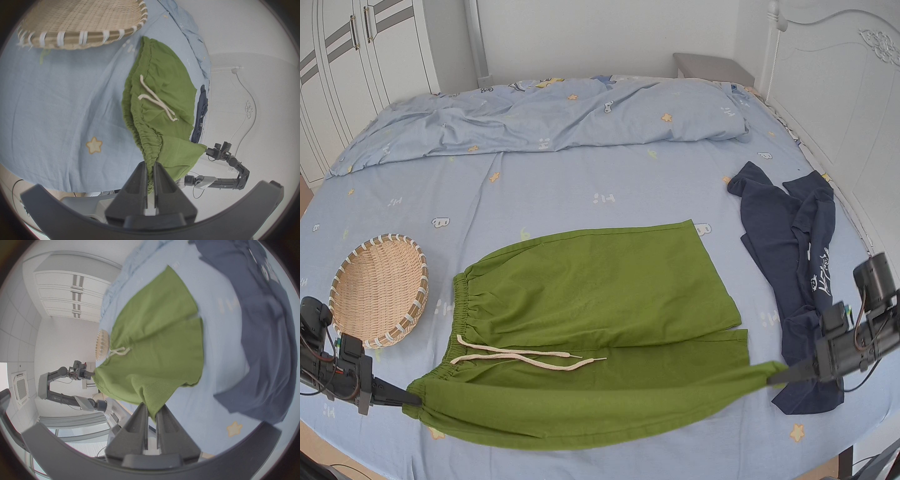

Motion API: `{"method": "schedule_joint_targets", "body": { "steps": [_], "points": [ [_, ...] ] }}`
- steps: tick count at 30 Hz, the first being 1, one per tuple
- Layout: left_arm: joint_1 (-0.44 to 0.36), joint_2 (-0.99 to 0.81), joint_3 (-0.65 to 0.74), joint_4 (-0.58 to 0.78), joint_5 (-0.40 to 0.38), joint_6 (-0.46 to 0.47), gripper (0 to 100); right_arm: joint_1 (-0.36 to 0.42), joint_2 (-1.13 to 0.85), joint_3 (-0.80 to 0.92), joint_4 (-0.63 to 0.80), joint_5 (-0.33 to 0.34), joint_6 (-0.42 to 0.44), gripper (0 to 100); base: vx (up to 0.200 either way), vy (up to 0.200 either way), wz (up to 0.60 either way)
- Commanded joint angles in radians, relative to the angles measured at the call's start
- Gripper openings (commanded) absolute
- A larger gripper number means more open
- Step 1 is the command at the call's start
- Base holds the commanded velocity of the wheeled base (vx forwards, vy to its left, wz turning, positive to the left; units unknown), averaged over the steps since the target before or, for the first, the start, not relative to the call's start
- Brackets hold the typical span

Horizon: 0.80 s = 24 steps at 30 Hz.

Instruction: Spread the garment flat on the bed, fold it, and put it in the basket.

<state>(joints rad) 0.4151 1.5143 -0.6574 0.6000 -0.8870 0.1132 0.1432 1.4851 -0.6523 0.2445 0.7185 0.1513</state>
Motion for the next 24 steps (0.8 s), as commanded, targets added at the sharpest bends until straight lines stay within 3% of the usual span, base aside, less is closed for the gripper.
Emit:
{"method": "schedule_joint_targets", "body": {
  "steps": [1,7,14,24],
  "points": [
    [-0.121,0.023,-0.264,0.092,-0.001,-0.182,0,-0.030,-0.012,-0.435,0.280,0.001,0.002,0,0.000,0.000,0.00],
    [-0.190,0.136,-0.449,0.078,-0.001,-0.329,0,-0.036,0.107,-0.675,0.351,-0.001,0.011,0,0.000,0.000,0.00],
    [-0.191,0.257,-0.639,0.087,-0.001,-0.383,0,-0.034,0.225,-0.895,0.437,-0.002,0.011,0,0.000,0.000,0.00],
    [-0.191,0.354,-0.751,0.081,0.000,-0.385,0,-0.025,0.360,-1.124,0.509,-0.007,0.014,0,0.000,0.000,0.00]
  ]
}}
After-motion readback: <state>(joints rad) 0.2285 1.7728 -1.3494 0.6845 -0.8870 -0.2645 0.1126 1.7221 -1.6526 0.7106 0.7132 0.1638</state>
